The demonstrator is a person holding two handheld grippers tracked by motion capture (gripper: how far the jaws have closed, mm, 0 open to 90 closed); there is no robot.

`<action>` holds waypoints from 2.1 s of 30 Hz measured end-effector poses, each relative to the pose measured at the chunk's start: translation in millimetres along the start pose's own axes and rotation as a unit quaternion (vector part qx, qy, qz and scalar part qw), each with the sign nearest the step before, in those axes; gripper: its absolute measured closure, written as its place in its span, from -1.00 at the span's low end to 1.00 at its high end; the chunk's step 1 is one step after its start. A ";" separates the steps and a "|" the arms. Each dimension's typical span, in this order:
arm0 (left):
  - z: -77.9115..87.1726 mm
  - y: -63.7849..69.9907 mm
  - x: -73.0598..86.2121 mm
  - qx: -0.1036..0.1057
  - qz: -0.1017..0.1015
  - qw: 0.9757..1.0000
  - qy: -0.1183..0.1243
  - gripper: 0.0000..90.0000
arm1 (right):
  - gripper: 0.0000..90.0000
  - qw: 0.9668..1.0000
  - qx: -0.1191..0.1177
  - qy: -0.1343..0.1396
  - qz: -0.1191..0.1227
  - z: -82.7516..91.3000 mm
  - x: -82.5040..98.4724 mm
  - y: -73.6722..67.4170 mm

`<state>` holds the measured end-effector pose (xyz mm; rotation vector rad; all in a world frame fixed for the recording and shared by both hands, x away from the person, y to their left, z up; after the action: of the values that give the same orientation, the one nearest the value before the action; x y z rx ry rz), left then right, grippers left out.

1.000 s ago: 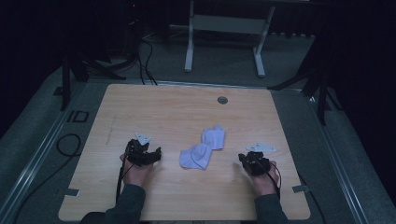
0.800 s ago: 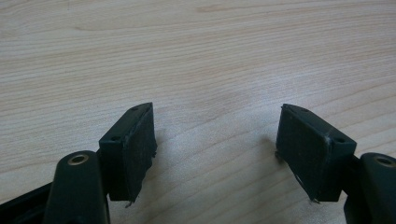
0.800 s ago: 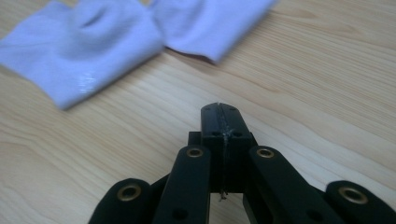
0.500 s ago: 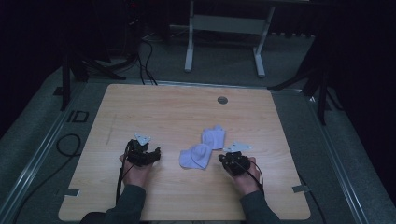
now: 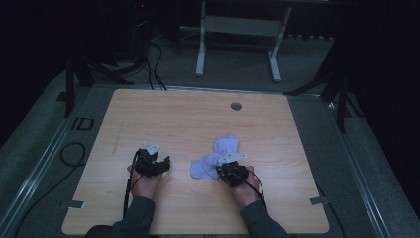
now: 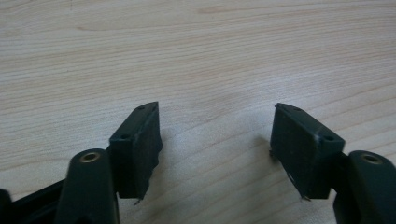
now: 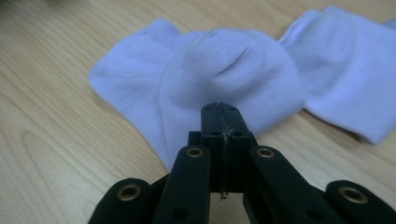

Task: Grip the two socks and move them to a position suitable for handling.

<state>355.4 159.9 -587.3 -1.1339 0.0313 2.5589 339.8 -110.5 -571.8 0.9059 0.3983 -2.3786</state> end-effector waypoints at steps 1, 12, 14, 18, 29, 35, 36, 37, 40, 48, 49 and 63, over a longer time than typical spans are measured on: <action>0.3 0.2 -0.1 0.000 0.000 1.000 0.000 -0.14 | 1.00 1.000 0.002 -0.004 0.002 -2.6 0.8 -1.3; 2.4 1.0 -0.6 0.002 0.002 1.000 -0.003 0.09 | 1.00 1.000 -0.006 0.000 0.027 -5.5 5.1 -17.8; 2.6 1.1 -0.6 0.001 0.002 1.000 -0.003 0.14 | 1.00 1.000 -0.008 0.000 0.028 -5.4 5.6 -18.6; 4.7 3.4 -0.6 -0.002 0.002 1.000 -0.006 0.33 | 1.00 0.999 -0.011 0.000 0.032 -5.2 6.2 -20.7; 21.7 35.8 -8.0 0.041 -0.075 0.996 0.022 0.80 | 1.00 0.999 -0.023 -0.001 0.045 -4.0 7.7 -20.6; 27.9 55.8 -8.4 0.080 -0.100 0.991 0.031 0.99 | 1.00 0.999 -0.027 -0.002 0.046 -3.3 8.3 -20.1; 27.9 55.8 -8.4 0.080 -0.100 0.991 0.031 0.99 | 1.00 0.999 -0.027 -0.002 0.046 -3.3 8.3 -20.1; 27.6 60.7 -8.1 0.097 -0.103 0.989 0.032 0.99 | 1.00 0.999 -0.027 -0.002 0.047 -3.0 8.4 -20.3; 26.8 66.4 -7.8 0.124 -0.097 0.987 0.033 0.99 | 1.00 0.998 -0.029 -0.003 0.049 -2.8 8.5 -20.3; 19.3 86.4 -4.7 0.159 -0.113 0.980 0.024 0.98 | 1.00 0.998 -0.031 -0.004 0.054 -2.7 8.5 -20.0; 16.7 88.1 -3.6 0.160 -0.117 0.980 0.018 0.98 | 1.00 0.998 -0.032 -0.005 0.055 -2.6 8.4 -20.0; 20.0 88.9 -0.7 0.165 -0.115 0.979 0.014 0.99 | 1.00 0.998 -0.038 -0.025 0.042 1.6 7.4 -9.1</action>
<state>313.5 79.0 -583.5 -0.9831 0.3020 2.2296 329.0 -106.9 -575.0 0.8123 0.4188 -2.2883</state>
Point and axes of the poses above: each handheld gripper's, and its own axes: z roughly backward along the jaws, x roughly out of its underside, y roughly to its right, the point moved 3 cm from there along -z, roughly forward along the jaws, and after that the axes turned 9 degrees about -z, right-handed, at the moved point
